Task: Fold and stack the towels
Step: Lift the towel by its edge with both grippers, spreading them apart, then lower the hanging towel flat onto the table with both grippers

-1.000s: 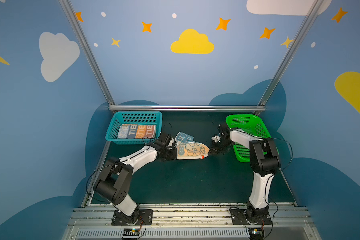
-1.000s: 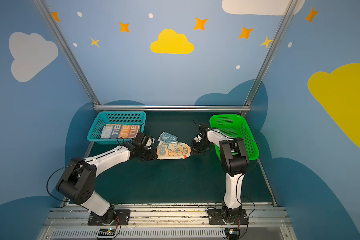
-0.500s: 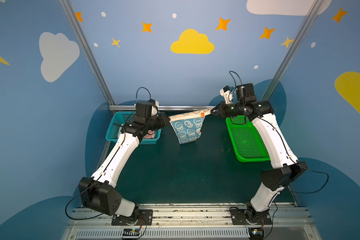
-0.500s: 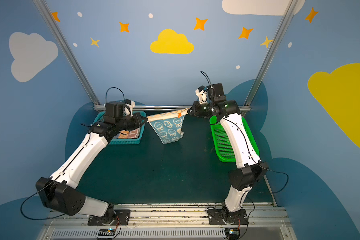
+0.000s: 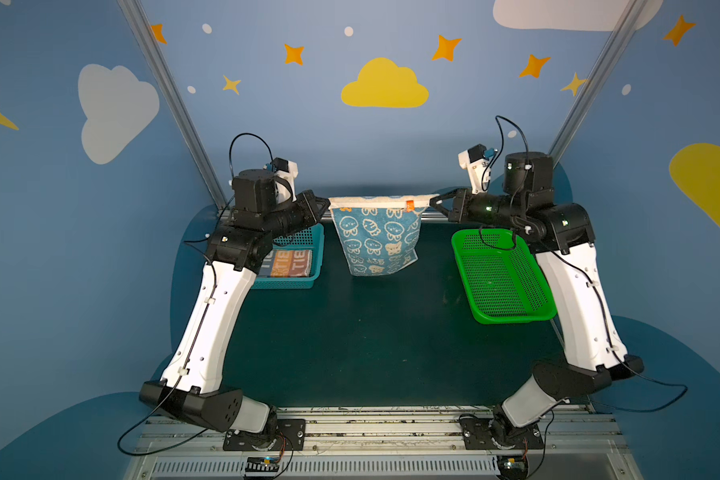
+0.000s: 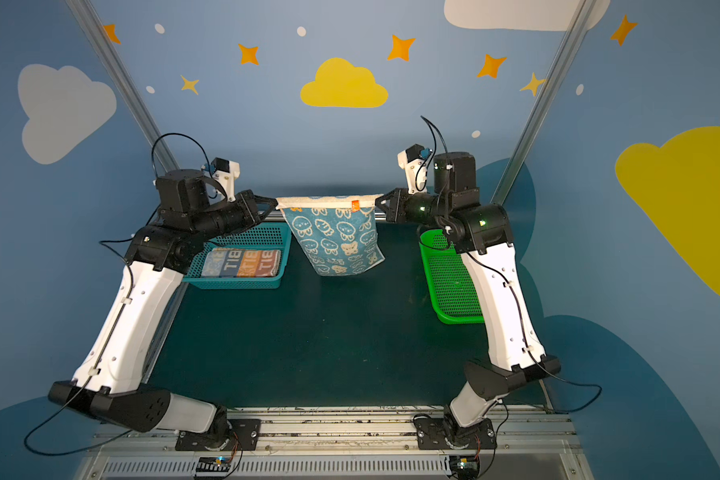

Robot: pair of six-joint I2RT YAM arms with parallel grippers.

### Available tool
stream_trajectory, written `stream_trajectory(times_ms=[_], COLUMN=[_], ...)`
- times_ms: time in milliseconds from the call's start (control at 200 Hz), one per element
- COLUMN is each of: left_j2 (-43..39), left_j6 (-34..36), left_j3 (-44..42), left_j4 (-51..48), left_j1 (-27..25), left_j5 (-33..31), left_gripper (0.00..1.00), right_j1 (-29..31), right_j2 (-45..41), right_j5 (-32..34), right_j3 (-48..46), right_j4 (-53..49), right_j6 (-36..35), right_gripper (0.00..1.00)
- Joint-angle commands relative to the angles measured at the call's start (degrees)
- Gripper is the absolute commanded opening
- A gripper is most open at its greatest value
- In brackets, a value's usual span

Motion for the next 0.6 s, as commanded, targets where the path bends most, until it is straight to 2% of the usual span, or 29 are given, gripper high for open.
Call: stream_trajectory(times_ms=[0,160,265,415,471,596], left_j2=[-7.22,-13.33,-14.94,-12.43,-10.27,-3.92], left_j6=[0.70,-0.59,-2.15,-2.42,-1.70,-1.81], left_j3=[-0.59,-1.05,-0.71,-0.64,-0.92,-4.43], left_j4=[-2.56,-4.37,-5.10,-5.00,-5.02,-0.50], left_j1=[-1.80,-5.23,-5.59,-5.46,-4.88,-1.73], left_j5=[-2.99,-5.45,-5.47,-5.51,-7.51,-3.37], left_gripper=[0.03,0.03,0.03,0.03,0.03,0.03], right_j1=[1.24,3.30,3.28,2.10,1.45,-0.49], right_j2=[-7.75,-17.90,-19.65,-12.36,-8.34,-0.01], right_j5=[1.69,2.39,4.71,6.97,7.41,6.11], right_j3=[-5.96,-16.44,-16.20,-8.64,-6.55,-6.33], right_j4=[1.10,6.30,5.32,-2.61,-5.11,-6.28], right_j6=[-2.46,-3.17,-3.13,-0.73,0.55,3.42], right_gripper=[0.00,0.00,0.00,0.00,0.00,0.00])
